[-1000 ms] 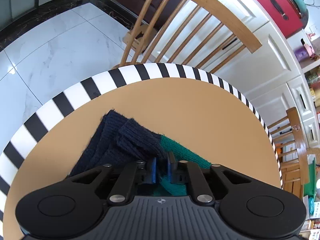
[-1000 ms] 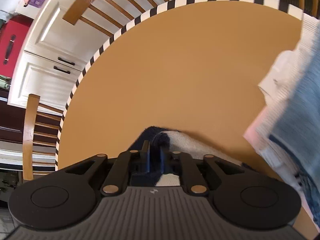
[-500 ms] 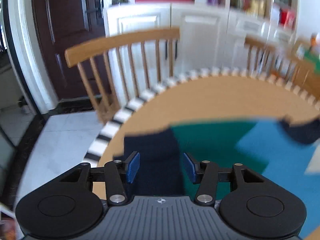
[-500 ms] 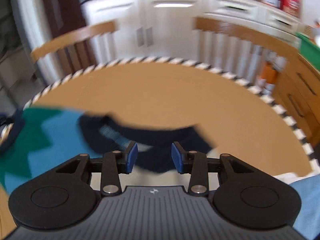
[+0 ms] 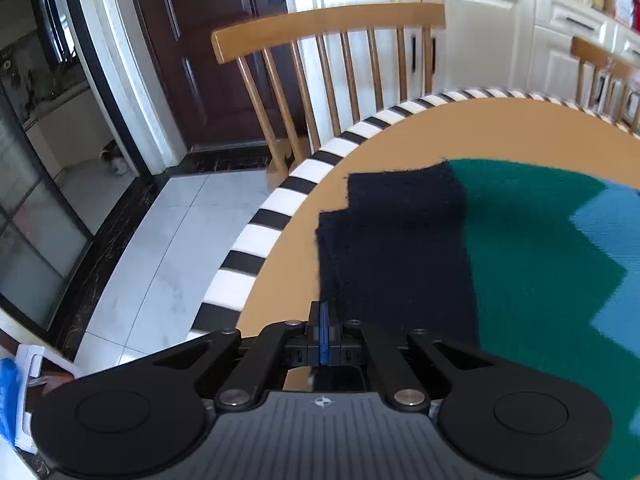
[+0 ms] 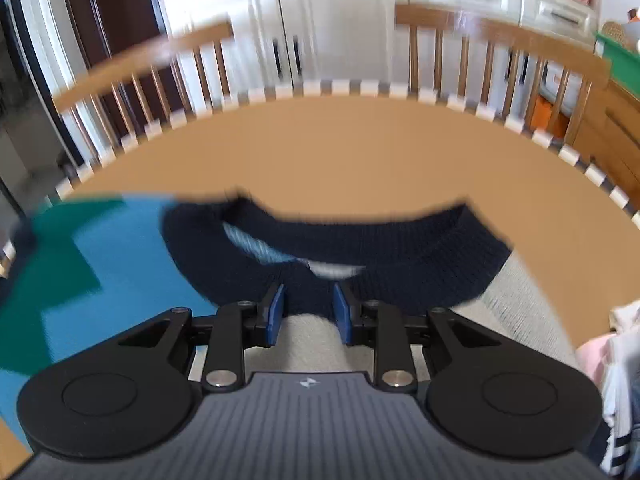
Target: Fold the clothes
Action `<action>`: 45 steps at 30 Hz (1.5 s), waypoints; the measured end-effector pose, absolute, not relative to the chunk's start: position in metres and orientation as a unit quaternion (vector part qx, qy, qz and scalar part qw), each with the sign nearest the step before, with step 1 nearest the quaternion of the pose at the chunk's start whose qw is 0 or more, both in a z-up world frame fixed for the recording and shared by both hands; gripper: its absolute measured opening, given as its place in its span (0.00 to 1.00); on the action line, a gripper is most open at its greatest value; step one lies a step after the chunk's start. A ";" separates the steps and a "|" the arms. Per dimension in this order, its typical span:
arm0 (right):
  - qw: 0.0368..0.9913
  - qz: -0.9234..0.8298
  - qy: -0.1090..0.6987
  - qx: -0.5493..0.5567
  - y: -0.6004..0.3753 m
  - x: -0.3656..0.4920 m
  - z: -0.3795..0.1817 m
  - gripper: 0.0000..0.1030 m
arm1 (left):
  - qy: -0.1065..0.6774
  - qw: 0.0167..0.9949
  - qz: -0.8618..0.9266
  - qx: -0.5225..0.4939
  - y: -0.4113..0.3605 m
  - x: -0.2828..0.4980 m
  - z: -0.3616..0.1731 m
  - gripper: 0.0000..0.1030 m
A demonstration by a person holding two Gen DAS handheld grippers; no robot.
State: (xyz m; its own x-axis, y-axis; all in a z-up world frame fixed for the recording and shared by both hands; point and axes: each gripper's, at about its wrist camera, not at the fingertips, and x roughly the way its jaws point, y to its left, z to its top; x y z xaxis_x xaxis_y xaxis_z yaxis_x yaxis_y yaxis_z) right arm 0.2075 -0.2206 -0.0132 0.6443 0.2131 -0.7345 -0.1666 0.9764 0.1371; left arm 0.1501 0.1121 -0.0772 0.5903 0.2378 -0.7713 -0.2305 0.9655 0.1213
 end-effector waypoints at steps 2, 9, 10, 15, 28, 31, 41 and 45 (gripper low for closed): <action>0.904 0.101 0.415 0.031 -0.220 0.211 -0.009 0.29 | 0.432 0.894 0.116 -0.036 0.119 0.133 -0.067 0.01; 0.908 0.114 0.400 0.054 -0.226 0.164 0.021 0.35 | 0.445 0.891 0.068 -0.063 0.109 0.096 -0.048 0.51; 0.908 0.116 0.401 0.045 -0.225 0.156 0.023 0.36 | 0.456 0.886 0.067 -0.058 0.107 0.097 -0.050 0.51; 0.902 0.102 0.417 0.042 -0.236 0.111 0.029 0.43 | 0.471 0.880 0.052 -0.037 0.096 0.092 -0.053 0.16; 0.869 -0.049 0.471 0.145 -0.301 0.069 0.006 0.53 | 0.531 0.846 0.033 0.026 0.059 0.027 -0.047 0.14; 0.866 -0.049 0.461 0.186 -0.313 0.103 -0.003 0.29 | 0.550 0.835 0.019 0.011 0.053 0.013 -0.044 0.14; 0.887 -0.015 0.460 0.029 -0.251 0.309 -0.008 0.28 | 0.580 0.799 -0.106 -0.118 -0.015 0.001 -0.047 0.15; 0.894 -0.012 0.444 -0.067 -0.205 0.338 0.005 0.39 | 0.562 0.800 -0.154 -0.145 -0.077 0.013 -0.053 0.15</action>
State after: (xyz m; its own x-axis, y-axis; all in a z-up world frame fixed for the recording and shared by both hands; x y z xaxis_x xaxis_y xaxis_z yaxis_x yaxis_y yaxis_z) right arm 0.3376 -0.2052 0.0055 0.6062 -0.0807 -0.7912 -0.0386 0.9907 -0.1306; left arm 0.0134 -0.0767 -0.0531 0.3213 -0.4093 -0.8540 0.0828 0.9105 -0.4052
